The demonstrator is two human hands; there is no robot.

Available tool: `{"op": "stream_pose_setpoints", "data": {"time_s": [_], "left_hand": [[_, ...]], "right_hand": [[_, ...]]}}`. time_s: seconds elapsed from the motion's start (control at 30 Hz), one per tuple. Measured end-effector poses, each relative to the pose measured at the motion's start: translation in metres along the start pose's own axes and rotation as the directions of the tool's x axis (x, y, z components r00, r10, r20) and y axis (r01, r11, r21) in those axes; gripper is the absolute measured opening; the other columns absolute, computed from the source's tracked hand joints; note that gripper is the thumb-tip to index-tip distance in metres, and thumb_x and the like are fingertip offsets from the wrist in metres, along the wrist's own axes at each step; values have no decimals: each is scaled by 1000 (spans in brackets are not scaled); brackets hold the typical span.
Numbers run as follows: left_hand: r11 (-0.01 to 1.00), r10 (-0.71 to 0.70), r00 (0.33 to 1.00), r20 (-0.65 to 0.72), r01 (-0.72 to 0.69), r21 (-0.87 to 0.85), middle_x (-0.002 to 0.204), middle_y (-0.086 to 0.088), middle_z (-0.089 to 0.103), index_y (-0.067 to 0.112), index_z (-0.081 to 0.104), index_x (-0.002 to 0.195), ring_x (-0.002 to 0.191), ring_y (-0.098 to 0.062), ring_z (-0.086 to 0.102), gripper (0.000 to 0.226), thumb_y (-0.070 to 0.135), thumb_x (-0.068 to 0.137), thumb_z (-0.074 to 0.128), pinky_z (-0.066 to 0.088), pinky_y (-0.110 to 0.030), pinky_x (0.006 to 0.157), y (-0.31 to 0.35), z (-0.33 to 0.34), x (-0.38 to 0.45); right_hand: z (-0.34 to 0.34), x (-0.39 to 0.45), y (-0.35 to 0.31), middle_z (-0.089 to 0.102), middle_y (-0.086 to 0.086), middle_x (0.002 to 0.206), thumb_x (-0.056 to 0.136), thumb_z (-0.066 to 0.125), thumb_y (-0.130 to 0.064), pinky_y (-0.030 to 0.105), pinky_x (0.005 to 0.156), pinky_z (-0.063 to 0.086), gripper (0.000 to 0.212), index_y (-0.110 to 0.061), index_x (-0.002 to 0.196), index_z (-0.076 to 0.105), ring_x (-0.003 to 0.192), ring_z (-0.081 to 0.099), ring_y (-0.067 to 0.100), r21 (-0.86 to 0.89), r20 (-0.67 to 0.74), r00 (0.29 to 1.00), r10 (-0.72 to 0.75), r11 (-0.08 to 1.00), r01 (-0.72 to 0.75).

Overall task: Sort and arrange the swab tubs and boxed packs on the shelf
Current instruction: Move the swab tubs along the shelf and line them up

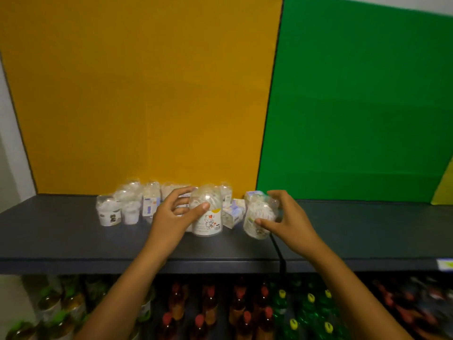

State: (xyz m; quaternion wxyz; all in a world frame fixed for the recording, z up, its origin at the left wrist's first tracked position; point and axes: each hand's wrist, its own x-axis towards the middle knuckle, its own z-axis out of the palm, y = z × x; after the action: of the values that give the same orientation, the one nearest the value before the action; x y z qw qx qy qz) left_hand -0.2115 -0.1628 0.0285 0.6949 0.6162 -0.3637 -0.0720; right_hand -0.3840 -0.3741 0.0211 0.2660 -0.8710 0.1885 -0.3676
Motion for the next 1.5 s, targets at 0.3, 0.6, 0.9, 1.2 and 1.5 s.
{"op": "stream_pose_setpoints", "data": {"time_s": [0.3,0.6,0.9,1.2,1.5], "left_hand": [[999,-25,999,41,27,-29,110,9,63,23,60,118,85,10,63,45,19,77,77,52,-11,65,-9,98,-7],[999,3,996,89,1,-41,108,14,61,24,58,118,93,0,62,47,20,76,78,53,-14,67,-34,189,47],[998,-9,993,114,16,-60,110,11,63,21,57,121,98,-6,62,50,17,76,78,55,-20,73,-79,270,135],[998,-62,995,84,64,-20,115,2,65,25,57,120,102,-11,63,51,15,75,79,57,-26,79,-147,326,189],[986,-114,993,-11,114,120,126,3,60,29,54,128,111,-10,58,56,21,77,77,53,-35,92,-192,364,211]], "right_hand": [[-73,-25,70,54,-6,125,73,85,-30,43,94,52,64,-24,126,51,114,54,12,28,-51,995,87,996,-86],[-115,9,144,55,-4,127,74,84,-28,29,91,55,62,-33,125,50,113,57,11,76,-78,990,116,991,-110],[-130,85,229,56,-3,129,75,84,-22,26,93,54,65,-28,130,50,111,59,7,104,-56,987,152,984,-146],[-103,132,300,58,-5,128,75,84,-24,22,94,51,69,-25,133,46,111,60,6,182,-60,978,200,966,-186],[-77,174,350,58,-9,126,76,83,-23,37,97,51,65,-27,130,48,114,58,6,229,-49,986,159,963,-144]]}}
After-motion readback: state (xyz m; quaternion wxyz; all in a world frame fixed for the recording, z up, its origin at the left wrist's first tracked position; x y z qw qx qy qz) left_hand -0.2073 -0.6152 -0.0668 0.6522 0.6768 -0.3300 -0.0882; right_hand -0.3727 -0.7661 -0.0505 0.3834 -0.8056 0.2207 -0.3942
